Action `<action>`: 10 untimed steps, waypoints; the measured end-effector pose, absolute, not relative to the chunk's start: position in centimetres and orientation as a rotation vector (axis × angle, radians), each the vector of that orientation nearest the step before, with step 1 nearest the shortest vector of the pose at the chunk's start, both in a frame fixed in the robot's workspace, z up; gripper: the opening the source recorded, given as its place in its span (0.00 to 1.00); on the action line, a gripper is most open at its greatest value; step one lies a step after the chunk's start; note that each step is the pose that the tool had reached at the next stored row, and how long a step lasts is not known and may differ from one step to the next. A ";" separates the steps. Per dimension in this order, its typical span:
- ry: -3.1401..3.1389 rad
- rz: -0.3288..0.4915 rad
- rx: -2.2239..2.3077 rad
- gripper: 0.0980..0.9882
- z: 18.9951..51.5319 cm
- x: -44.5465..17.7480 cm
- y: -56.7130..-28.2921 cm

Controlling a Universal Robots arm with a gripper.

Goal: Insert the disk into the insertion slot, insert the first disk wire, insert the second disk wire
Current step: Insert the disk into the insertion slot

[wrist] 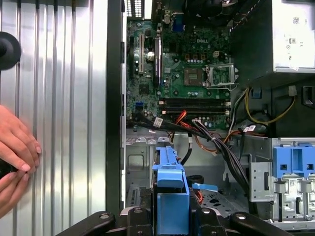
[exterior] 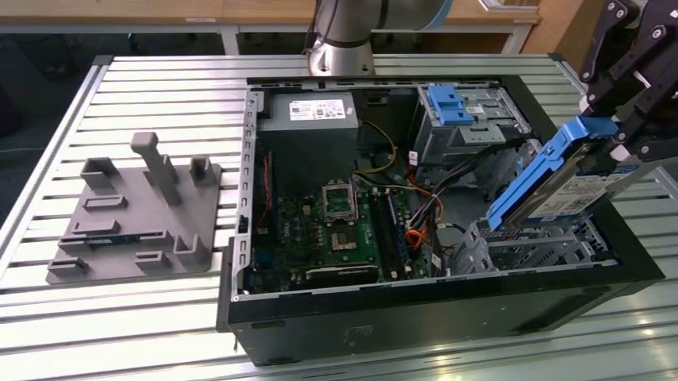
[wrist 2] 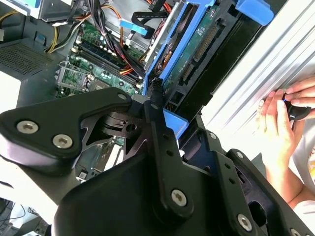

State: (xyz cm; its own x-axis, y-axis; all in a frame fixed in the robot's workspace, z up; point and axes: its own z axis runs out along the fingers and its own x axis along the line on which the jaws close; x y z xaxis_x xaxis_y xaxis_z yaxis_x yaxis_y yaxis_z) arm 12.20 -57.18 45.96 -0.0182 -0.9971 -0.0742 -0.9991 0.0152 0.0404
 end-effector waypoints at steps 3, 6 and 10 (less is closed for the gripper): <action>2.221 0.126 -2.184 0.30 45.8 12.1 -57.2; 2.221 0.126 -2.184 0.30 45.7 12.1 -57.2; 2.221 0.126 -2.184 0.30 45.5 12.1 -57.2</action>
